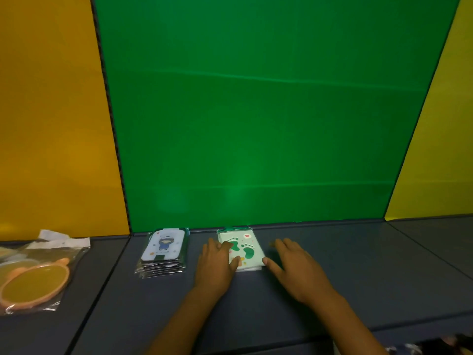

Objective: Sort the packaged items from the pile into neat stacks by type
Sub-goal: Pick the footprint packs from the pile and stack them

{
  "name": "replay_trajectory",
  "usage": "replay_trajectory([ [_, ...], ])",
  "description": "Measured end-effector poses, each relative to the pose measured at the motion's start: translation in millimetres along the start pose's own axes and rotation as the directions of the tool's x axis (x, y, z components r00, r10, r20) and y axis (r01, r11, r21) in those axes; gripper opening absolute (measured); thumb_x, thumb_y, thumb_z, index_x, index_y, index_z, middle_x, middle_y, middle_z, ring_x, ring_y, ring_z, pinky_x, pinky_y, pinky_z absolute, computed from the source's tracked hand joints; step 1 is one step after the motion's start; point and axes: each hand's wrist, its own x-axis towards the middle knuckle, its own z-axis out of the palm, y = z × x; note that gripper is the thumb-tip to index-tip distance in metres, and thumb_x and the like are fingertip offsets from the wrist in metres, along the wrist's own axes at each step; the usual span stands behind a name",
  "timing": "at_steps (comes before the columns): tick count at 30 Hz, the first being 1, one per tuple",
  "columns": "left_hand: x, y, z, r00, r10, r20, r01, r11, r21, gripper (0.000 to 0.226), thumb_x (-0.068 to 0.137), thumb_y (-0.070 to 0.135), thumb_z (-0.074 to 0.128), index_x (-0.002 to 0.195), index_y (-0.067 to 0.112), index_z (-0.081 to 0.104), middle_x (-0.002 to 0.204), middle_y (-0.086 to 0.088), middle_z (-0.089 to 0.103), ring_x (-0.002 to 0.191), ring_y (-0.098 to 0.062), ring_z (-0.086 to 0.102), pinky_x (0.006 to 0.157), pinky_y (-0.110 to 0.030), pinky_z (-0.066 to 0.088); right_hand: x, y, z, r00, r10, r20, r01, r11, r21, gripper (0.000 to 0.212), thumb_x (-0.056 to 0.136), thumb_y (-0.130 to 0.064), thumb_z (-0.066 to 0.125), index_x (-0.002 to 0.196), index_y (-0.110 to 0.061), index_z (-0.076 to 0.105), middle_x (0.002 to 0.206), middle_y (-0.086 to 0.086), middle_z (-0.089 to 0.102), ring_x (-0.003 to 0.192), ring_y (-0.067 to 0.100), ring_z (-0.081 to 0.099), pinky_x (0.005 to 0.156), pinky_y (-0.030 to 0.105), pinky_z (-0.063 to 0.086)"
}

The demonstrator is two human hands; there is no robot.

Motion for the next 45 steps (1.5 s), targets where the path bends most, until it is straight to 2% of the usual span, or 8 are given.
replay_trajectory([
  [4, -13, -13, -30, 0.990, 0.121, -0.068, -0.126, 0.989, -0.078, 0.042, 0.092, 0.044, 0.049, 0.130, 0.027, 0.048, 0.127, 0.002, 0.048, 0.119, -0.015, 0.045, 0.097, -0.031, 0.040, 1, -20, -1, 0.999, -0.030, -0.027, 0.030, 0.999, -0.016, 0.052, 0.094, -0.058, 0.036, 0.135, -0.025, 0.040, 0.130, -0.004, 0.049, 0.116, 0.015, 0.049, 0.093, 0.031, 0.045],
  [9, -35, -47, -82, 0.971, 0.172, -0.168, -0.170, 0.985, 0.027, 0.042, 0.093, 0.045, 0.048, 0.130, 0.027, 0.048, 0.129, 0.003, 0.051, 0.118, -0.017, 0.048, 0.097, -0.030, 0.041, 3, -60, -3, 0.997, -0.062, -0.042, 0.061, 0.998, -0.028, 0.055, 0.095, -0.057, 0.037, 0.139, -0.025, 0.038, 0.136, -0.004, 0.045, 0.123, 0.017, 0.045, 0.098, 0.033, 0.042],
  [14, -70, -105, -134, 0.973, 0.119, -0.195, -0.095, 0.987, 0.129, 0.044, 0.092, 0.047, 0.048, 0.132, 0.027, 0.046, 0.130, 0.002, 0.049, 0.118, -0.018, 0.047, 0.095, -0.032, 0.042, 4, -124, 5, 0.987, -0.125, -0.099, 0.122, 0.992, -0.041, 0.055, 0.093, -0.060, 0.038, 0.133, -0.024, 0.044, 0.130, -0.003, 0.048, 0.119, 0.019, 0.049, 0.095, 0.033, 0.043],
  [18, -108, -162, -176, 0.979, 0.027, -0.201, 0.015, 0.979, 0.205, 0.049, 0.091, 0.051, 0.046, 0.131, 0.022, 0.047, 0.128, -0.004, 0.050, 0.118, -0.023, 0.047, 0.095, -0.038, 0.043, -4, -192, 14, 0.986, -0.159, -0.056, 0.159, 0.987, -0.008, 0.058, 0.093, -0.060, 0.038, 0.136, -0.022, 0.042, 0.133, 0.000, 0.046, 0.121, 0.020, 0.047, 0.097, 0.036, 0.044],
  [30, -224, -321, -286, 0.937, -0.199, -0.288, 0.261, 0.946, 0.194, 0.043, 0.089, 0.047, 0.053, 0.127, 0.025, 0.052, 0.129, 0.000, 0.051, 0.117, -0.019, 0.050, 0.095, -0.037, 0.043, -10, -381, 42, 0.924, -0.378, -0.056, 0.382, 0.920, 0.085, 0.059, 0.092, -0.062, 0.037, 0.134, -0.020, 0.045, 0.131, 0.000, 0.049, 0.119, 0.019, 0.046, 0.094, 0.035, 0.044],
  [32, -234, -340, -302, 0.918, -0.258, -0.301, 0.318, 0.933, 0.169, 0.043, 0.089, 0.047, 0.052, 0.127, 0.026, 0.051, 0.127, -0.001, 0.051, 0.112, -0.019, 0.053, 0.089, -0.037, 0.047, -6, -406, 48, 0.911, -0.409, -0.058, 0.413, 0.904, 0.110, 0.059, 0.092, -0.062, 0.038, 0.134, -0.021, 0.045, 0.132, -0.001, 0.048, 0.120, 0.018, 0.046, 0.094, 0.034, 0.044],
  [37, -244, -374, -324, 0.881, -0.341, -0.328, 0.405, 0.902, 0.149, 0.042, 0.090, 0.042, 0.053, 0.128, 0.024, 0.050, 0.126, -0.003, 0.051, 0.112, -0.021, 0.051, 0.083, -0.035, 0.047, 9, -450, 60, 0.885, -0.464, -0.047, 0.465, 0.872, 0.150, 0.057, 0.092, -0.062, 0.039, 0.134, -0.023, 0.046, 0.131, -0.002, 0.049, 0.120, 0.017, 0.047, 0.093, 0.035, 0.045],
  [45, -218, -417, -324, 0.818, -0.455, -0.352, 0.516, 0.850, 0.102, 0.044, 0.089, 0.044, 0.054, 0.128, 0.026, 0.050, 0.130, -0.003, 0.050, 0.114, -0.021, 0.051, 0.090, -0.038, 0.049, 63, -486, 91, 0.860, -0.510, -0.021, 0.505, 0.843, 0.188, 0.052, 0.093, -0.059, 0.041, 0.132, -0.025, 0.047, 0.134, -0.002, 0.049, 0.120, 0.016, 0.047, 0.093, 0.031, 0.043],
])
